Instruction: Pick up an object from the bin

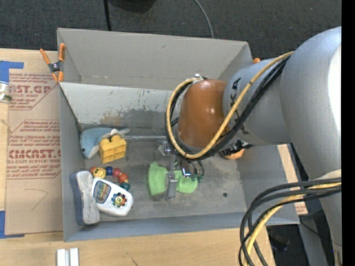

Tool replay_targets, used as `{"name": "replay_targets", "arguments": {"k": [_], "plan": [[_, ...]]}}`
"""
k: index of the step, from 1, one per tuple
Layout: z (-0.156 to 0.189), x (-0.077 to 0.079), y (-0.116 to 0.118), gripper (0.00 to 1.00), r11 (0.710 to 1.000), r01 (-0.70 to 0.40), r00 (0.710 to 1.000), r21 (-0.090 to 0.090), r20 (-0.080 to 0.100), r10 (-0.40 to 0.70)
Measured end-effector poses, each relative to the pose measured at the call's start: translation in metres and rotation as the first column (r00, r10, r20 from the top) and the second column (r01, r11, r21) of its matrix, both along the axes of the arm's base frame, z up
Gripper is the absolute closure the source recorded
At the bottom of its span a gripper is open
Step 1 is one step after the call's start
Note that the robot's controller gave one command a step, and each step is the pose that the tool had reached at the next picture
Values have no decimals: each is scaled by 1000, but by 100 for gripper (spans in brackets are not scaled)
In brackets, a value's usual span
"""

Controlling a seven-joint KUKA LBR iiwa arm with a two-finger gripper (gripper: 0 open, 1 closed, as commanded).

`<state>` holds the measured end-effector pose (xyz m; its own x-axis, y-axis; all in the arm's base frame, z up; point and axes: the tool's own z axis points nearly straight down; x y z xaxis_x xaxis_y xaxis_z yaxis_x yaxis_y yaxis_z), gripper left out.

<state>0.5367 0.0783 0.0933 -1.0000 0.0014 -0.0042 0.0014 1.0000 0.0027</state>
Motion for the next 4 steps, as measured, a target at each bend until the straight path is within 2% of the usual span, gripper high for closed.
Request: {"name": "replay_targets", "arguments": {"k": [1,2,3,4], "plan": [[-17,9,-21,100,999,-39,999,1,-1,39],[-17,9,-21,100,999,-39,999,1,-1,39],[-23,-6,33,100,953,-303,953,1,0,303],[-23,-6,33,100,953,-303,953,1,0,303]]}}
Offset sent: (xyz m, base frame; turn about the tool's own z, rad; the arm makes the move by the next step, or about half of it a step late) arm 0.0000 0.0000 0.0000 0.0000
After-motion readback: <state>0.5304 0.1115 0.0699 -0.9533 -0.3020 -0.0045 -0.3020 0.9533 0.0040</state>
